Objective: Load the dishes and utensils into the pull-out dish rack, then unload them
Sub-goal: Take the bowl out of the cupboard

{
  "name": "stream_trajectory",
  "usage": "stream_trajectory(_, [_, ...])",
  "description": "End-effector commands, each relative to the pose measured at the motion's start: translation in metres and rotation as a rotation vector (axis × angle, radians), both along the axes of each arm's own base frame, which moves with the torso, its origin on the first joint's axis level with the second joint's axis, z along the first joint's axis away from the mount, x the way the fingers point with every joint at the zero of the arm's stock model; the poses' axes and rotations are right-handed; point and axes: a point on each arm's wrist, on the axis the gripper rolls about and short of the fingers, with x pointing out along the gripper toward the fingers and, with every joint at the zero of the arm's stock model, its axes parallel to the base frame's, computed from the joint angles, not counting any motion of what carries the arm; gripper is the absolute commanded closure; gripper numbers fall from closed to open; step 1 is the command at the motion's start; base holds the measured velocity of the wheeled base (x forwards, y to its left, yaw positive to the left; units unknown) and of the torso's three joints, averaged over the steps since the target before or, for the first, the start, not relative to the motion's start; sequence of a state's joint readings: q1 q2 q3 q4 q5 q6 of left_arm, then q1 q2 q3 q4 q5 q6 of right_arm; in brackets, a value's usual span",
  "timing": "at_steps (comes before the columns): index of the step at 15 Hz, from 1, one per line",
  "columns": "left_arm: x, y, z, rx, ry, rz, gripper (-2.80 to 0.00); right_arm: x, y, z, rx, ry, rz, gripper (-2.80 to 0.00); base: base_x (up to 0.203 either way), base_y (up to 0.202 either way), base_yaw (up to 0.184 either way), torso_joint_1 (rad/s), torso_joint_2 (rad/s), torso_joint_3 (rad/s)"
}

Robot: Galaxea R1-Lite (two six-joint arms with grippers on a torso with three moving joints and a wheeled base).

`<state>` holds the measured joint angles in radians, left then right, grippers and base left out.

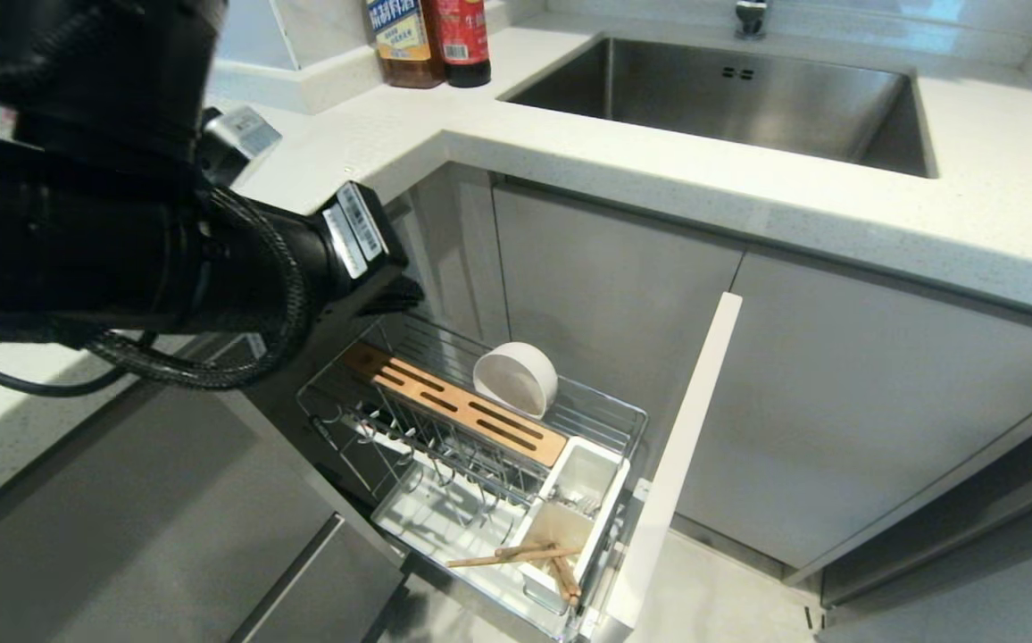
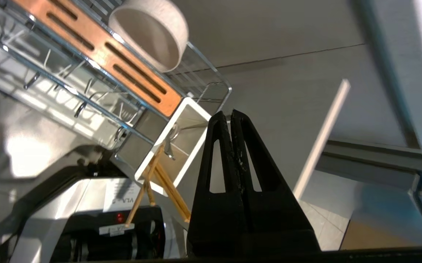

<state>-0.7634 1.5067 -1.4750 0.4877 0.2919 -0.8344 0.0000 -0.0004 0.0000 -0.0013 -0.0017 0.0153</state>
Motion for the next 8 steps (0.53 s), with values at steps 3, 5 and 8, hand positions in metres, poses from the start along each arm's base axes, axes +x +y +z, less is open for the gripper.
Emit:
stream_trajectory(3, [0.034, -0.018, -0.035, 0.044, 0.070, 0.049, 0.00, 0.000, 0.000, 0.000, 0.000, 0.001, 0.000, 0.00, 0.000, 0.000, 0.000, 0.000, 0.00, 0.000])
stream_trajectory(5, [0.048, -0.025, -0.052, 0.055, 0.086, 0.064, 0.00, 0.000, 0.000, 0.000, 0.000, 0.002, 0.000, 0.00, 0.000, 0.000, 0.000, 0.000, 0.00, 0.000])
stream_trajectory(8, [0.067, -0.035, -0.080, 0.075, 0.108, 0.079, 0.00, 0.000, 0.000, 0.000, 0.000, 0.002, 0.000, 0.00, 0.000, 0.000, 0.000, 0.000, 0.00, 0.000])
